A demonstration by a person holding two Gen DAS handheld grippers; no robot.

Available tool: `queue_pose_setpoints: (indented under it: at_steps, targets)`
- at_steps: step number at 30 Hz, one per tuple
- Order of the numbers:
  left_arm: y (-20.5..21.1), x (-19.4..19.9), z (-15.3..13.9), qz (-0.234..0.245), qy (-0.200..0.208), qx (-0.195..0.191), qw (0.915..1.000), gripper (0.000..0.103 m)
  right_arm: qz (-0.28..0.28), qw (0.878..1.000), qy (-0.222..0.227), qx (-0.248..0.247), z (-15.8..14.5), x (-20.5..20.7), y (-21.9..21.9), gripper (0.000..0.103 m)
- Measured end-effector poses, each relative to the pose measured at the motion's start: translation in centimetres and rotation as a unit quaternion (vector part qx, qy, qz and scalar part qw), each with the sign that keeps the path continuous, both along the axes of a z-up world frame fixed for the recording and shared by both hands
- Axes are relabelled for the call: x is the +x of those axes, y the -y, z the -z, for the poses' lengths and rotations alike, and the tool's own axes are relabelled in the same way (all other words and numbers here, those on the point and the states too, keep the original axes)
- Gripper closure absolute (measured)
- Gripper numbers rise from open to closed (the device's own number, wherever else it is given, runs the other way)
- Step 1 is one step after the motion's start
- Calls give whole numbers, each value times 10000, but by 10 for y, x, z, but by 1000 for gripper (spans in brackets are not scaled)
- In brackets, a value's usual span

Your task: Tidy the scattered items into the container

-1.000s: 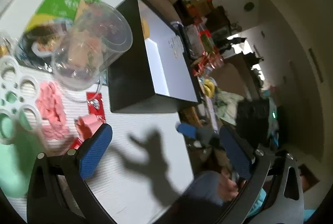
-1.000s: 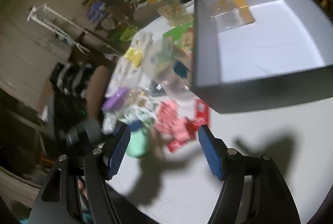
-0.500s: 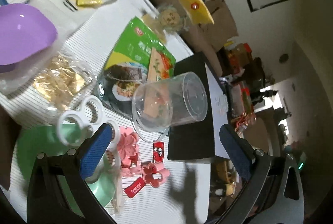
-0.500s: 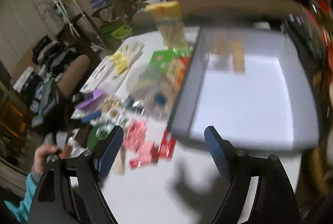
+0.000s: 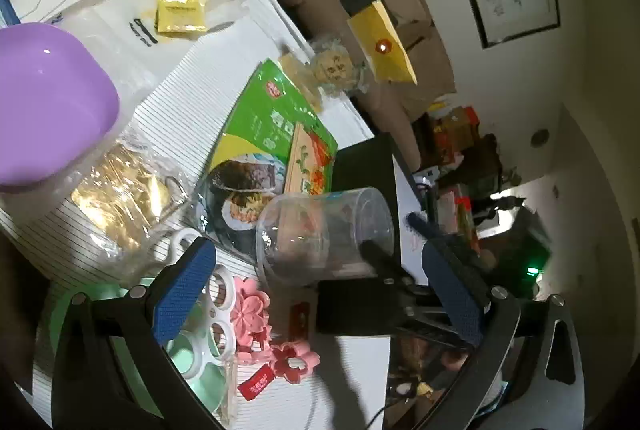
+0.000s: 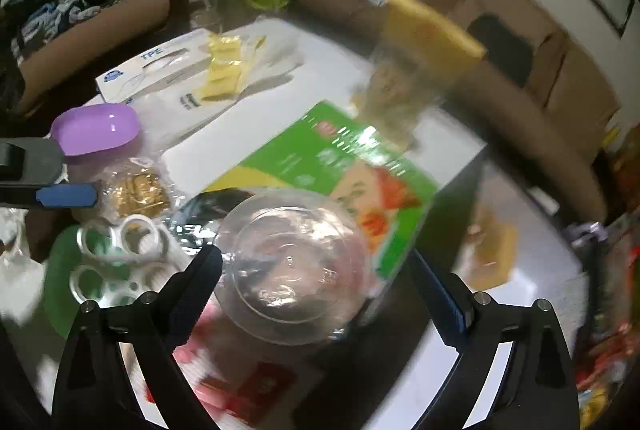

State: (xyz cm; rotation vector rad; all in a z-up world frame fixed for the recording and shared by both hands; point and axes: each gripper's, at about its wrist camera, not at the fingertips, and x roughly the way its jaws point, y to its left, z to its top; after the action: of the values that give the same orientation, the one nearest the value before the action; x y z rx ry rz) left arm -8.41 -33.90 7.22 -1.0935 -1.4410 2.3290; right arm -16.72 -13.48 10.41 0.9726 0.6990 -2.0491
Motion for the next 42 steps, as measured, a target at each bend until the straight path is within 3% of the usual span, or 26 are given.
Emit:
queue_pose_setpoints:
  at_steps: [4,8,13,17,21,26,29,34,40,42]
  targets:
    - [-2,-2,0,89,-6,8,10000,0,96,9994,299,-146,1,-5,8,6]
    - [-4,-5,1,141,-15,54,9999,0,3,9996,226,-168,-7,6,15,6]
    - [-6,-5,1,153,-25,82,9998,0,21,9989,-177,445,15,13,29,6]
    - [-5,-5,1,156,-33,80,9998,0,224,9982,283,488,36,0,26,6]
    - [-4,-5,0,143,-65,77,9998,0,536,9967,603,-48,30,-13,13,9]
    - [-6,-8,-2,161,-174,90,9997,0,830,9872,981,-941,-10,-23,-11,9]
    - [-16,-11,-10,339,-396,-59,9986,0,1037,9637,1642,-1831,-39,-30,-42,9]
    - [-62,-5,-42,952,-953,-666,9886,0,1441,8957,2867,-3078,-59,-40,-113,9]
    - [-135,-4,-73,1578,-1332,-896,9743,0,1803,8356,3526,-3807,-59,-41,-196,9]
    - [-157,2,-94,1613,-1526,-1139,9684,0,1879,8210,3567,-4042,-62,-42,-223,9]
